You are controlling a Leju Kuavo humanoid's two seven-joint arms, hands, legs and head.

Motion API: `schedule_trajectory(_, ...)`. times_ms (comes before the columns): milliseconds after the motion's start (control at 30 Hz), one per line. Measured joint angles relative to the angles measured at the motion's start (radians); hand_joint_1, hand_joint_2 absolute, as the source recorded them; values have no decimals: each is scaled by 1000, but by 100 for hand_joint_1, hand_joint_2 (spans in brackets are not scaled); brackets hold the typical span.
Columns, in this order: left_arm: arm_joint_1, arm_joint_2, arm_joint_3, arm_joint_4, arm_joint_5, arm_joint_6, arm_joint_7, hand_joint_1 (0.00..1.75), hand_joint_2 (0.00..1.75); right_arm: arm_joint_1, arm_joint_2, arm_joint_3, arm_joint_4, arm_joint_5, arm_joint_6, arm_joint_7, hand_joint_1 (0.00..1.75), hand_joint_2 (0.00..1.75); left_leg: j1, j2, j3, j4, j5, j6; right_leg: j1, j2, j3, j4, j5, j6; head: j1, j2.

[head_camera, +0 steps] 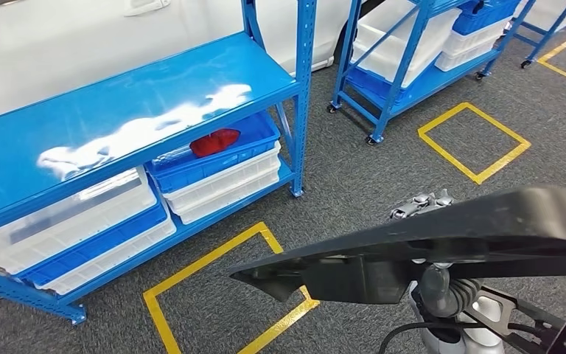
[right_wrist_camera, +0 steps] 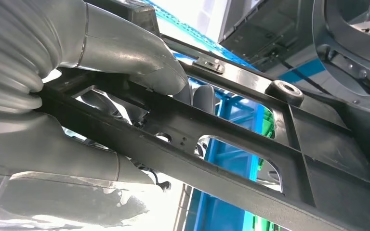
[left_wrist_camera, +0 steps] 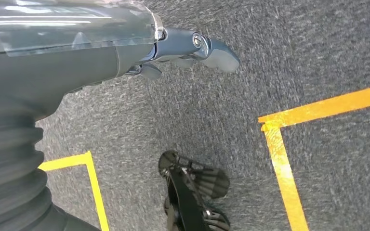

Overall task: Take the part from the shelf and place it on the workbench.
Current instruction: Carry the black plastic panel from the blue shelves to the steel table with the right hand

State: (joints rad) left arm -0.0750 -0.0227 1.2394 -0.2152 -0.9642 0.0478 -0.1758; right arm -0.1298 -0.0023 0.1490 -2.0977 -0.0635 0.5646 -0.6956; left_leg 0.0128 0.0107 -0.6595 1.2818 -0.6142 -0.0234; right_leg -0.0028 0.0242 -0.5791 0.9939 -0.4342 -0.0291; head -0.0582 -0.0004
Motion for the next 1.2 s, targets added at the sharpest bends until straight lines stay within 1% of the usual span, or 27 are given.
schedule_trajectory(33, 1, 1, 0, 0, -1, 0, 0, 0, 175, -4, 0, 4, 0, -7, 4, 0, 175, 175, 0, -2, -4, 4, 14, 0, 0, 13, 0, 3, 0, 1, 0, 0)
schedule_trajectory(67, 0, 1, 0, 0, -1, 0, 0, 0, 175, -11, 0, 6, 0, -16, 13, 0, 175, 175, 1, -4, 10, -32, 45, 0, 0, 26, 0, 6, -1, 2, 0, 0)
schedule_trajectory(100, 0, 3, 0, 0, -1, 0, 0, 0, 175, -20, 0, 5, -1, -25, 24, 0, 175, 175, 2, -15, 38, -99, 86, 1, -1, 39, 0, 10, -3, 4, 0, 0)
schedule_trajectory(167, -3, 6, 0, 0, -1, 0, 0, 0, 175, -40, 1, 0, -3, -38, 45, 0, 175, 175, 6, -56, 90, -220, 135, 5, 0, 62, -5, 20, -6, 12, 0, 0)
schedule_trajectory(200, -3, 8, 0, 0, 0, 0, 0, 0, 175, -46, 1, -2, -4, -41, 52, 0, 175, 175, 8, -71, 103, -250, 141, 8, 0, 72, -9, 23, -6, 18, 0, 0)
schedule_trajectory(233, -3, 9, 0, 0, 0, 0, -1, 0, 175, -50, 1, -4, -5, -43, 57, 0, 175, 175, 7, -75, 106, -258, 138, 13, 0, 82, -14, 25, -5, 25, 0, 0)
schedule_trajectory(300, -5, 10, 0, 0, 1, 0, -1, 0, 175, -54, 2, -7, -7, -45, 61, 0, 175, 175, 6, -57, 107, -263, 143, 25, -4, 92, -20, 26, -1, 38, 0, 0)
schedule_trajectory(367, -8, 10, 0, -1, 2, 1, -1, 0, 175, -59, 3, -11, -9, -46, 65, 0, 175, 175, 7, -36, 109, -271, 149, 39, -3, 51, -39, 64, -26, 48, 0, 0)
schedule_trajectory(433, -6, 11, 1, -2, 6, 6, -2, 0, 175, -66, 10, -14, -10, -51, 74, 0, 175, 175, 6, -12, 108, -274, 151, 46, -3, -2, -96, 183, -89, 57, 0, 0)
schedule_trajectory(467, -4, 12, 2, -2, 8, 8, -3, 0, 175, -68, 14, -16, -8, -55, 79, 0, 175, 175, 4, 1, 107, -274, 150, 47, -5, -12, -130, 253, -119, 60, 0, 0)
schedule_trajectory(500, -2, 13, 2, -2, 11, 9, -6, 0, 175, -68, 19, -19, -6, -60, 85, 0, 175, 175, 3, 13, 106, -273, 150, 48, -6, -16, -155, 302, -134, 62, 0, 0)
schedule_trajectory(533, -2, 14, 3, -2, 12, 9, -10, 0, 175, -69, 23, -24, -3, -64, 93, 0, 175, 175, 1, 25, 105, -273, 149, 48, -7, -19, -161, 315, -129, 62, 0, 0)
schedule_trajectory(567, -3, 15, 4, -3, 14, 8, -17, 0, 175, -70, 28, -30, 1, -67, 103, 0, 175, 175, 0, 35, 106, -273, 149, 47, -8, -23, -143, 284, -105, 59, 0, 0)
schedule_trajectory(600, -5, 16, 5, -3, 15, 7, -23, 0, 175, -71, 33, -37, 6, -69, 113, 0, 175, 175, -2, 45, 108, -273, 148, 46, -6, -32, -106, 217, -71, 54, 0, 0)
schedule_trajectory(667, -7, 17, 7, -4, 14, 5, -31, 0, 175, -76, 45, -51, 12, -70, 133, 0, 175, 175, -6, 63, 112, -274, 144, 41, 4, -76, -31, 72, -23, 37, 0, 0)
schedule_trajectory(700, -7, 17, 8, -5, 13, 4, -32, 0, 175, -80, 52, -56, 15, -69, 139, 0, 175, 175, -7, 70, 113, -274, 143, 37, 10, -91, -11, 33, -16, 29, 0, 0)
schedule_trajectory(733, -7, 18, 8, -6, 12, 4, -31, 0, 175, -83, 58, -62, 19, -67, 140, 0, 175, 175, -8, 79, 115, -275, 142, 32, 15, -97, -6, 18, -16, 23, 0, 0)
schedule_trajectory(800, -8, 19, 9, -6, 11, 2, -26, 0, 175, -86, 66, -71, 27, -61, 133, 0, 175, 175, -9, 95, 117, -277, 140, 22, 14, -74, -8, 12, -10, 14, 0, 0)
schedule_trajectory(867, -12, 22, 10, -7, 9, 1, -19, 0, 175, -91, 71, -78, 36, -53, 117, 0, 175, 175, -7, 71, 110, -253, 119, 12, 8, -53, -3, -2, -1, 5, 0, 0)
schedule_trajectory(933, -11, 26, 10, -7, 3, 0, -9, 0, 175, -95, 76, -80, 47, -48, 101, 0, 175, 175, -4, 23, 66, -151, 61, 6, 6, -32, 0, -9, 5, -1, 0, 0)
schedule_trajectory(967, -9, 27, 11, -7, 0, 0, -5, 0, 175, -95, 78, -80, 52, -46, 96, 0, 175, 175, -3, 10, 34, -83, 31, 5, 6, -20, -1, -8, 5, -3, 0, 0)
schedule_trajectory(1000, -6, 29, 11, -7, -4, -1, -1, 0, 175, -92, 78, -80, 57, -44, 93, 1, 175, 175, -2, 3, 7, -28, 14, 3, 7, -7, -1, -7, 5, -4, 0, 0)
schedule_trajectory(1033, -3, 29, 11, -7, -7, -3, 1, 0, 175, -89, 79, -81, 60, -41, 91, 1, 175, 175, -2, 0, -8, -4, 16, 2, 6, 7, -1, -4, 5, -3, 0, 0)
schedule_trajectory(1067, -1, 29, 11, -7, -11, -8, 2, 0, 175, -85, 79, -82, 62, -37, 87, 1, 175, 175, 0, -1, -4, -19, 38, 2, 6, 21, -2, -1, 4, -2, 0, 0)
schedule_trajectory(1100, -1, 30, 11, -7, -16, -14, 2, 0, 175, -82, 79, -84, 63, -33, 83, 1, 175, 175, 1, -5, 16, -67, 73, 1, 4, 34, -1, 3, 2, 0, 0, 0)
schedule_trajectory(1167, -2, 31, 9, -7, -26, -27, -2, 0, 175, -77, 78, -89, 63, -27, 76, 0, 175, 175, 8, -43, 71, -196, 132, 1, 3, 58, -6, 15, -3, 8, 0, 0)
schedule_trajectory(1200, -2, 31, 8, -7, -31, -32, -6, 0, 175, -75, 78, -91, 62, -27, 74, 0, 175, 175, 10, -61, 89, -237, 145, 3, 2, 70, -10, 21, -4, 14, 0, 0)
